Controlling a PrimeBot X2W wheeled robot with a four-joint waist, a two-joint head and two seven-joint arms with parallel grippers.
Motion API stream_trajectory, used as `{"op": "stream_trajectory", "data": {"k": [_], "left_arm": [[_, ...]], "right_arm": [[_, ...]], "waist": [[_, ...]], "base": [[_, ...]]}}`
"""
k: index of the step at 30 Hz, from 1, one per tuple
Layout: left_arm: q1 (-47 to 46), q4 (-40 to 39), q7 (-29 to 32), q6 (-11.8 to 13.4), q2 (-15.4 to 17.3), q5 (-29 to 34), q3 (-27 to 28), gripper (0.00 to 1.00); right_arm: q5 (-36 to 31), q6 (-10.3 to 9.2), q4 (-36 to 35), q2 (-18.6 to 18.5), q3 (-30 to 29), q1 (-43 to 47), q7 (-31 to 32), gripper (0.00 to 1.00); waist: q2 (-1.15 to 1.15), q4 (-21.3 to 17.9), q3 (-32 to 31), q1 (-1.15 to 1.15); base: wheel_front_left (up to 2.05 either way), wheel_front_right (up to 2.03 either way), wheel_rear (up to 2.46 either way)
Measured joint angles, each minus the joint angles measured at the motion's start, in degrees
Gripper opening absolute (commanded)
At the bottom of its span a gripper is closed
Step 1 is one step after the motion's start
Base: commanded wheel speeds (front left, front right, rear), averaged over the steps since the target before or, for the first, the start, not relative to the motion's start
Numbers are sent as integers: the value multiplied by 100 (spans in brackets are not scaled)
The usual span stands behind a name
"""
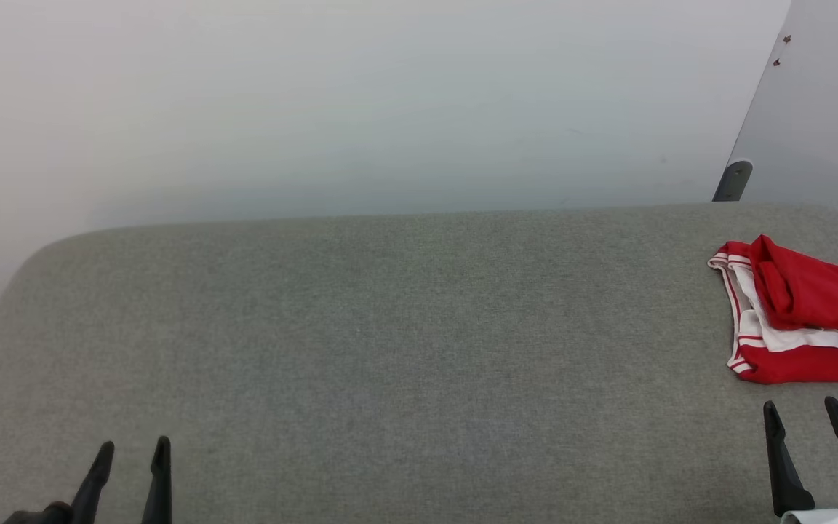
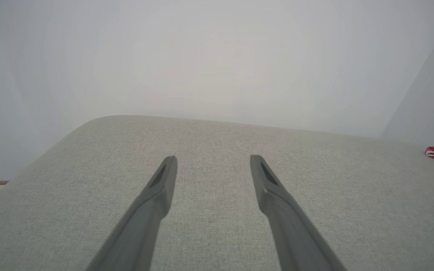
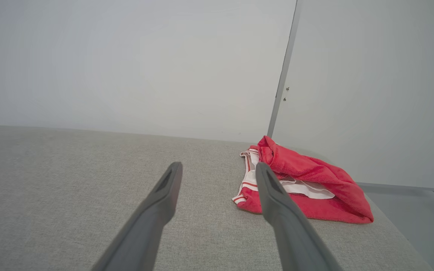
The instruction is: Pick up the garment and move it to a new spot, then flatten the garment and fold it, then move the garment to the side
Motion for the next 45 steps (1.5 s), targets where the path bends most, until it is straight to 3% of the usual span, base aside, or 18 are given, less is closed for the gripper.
{"op": "stream_trajectory", "data": {"k": [3,4,9,45], "left_arm": [[0,-52,-2,0,-11,0,20,100],[4,-8,-2,0,-36,0,13,0],[113,252,29,1,-263,-32,-62,0],[-436,345,923,1,-710,-2899,53,0]], "right_arm": [[1,0,2,21,-10,2,1,100],[1,0,51,44,0,5,9,0],[33,0,331,171,24,123,58,0],[3576,0,443,446,-16,-291,928,0]], "waist": [[0,14,1,0],[0,13,0,0],[0,13,3,0],[0,52,113,0]], "base": [[0,0,0],[0,0,0],[0,0,0],[0,0,0]]}}
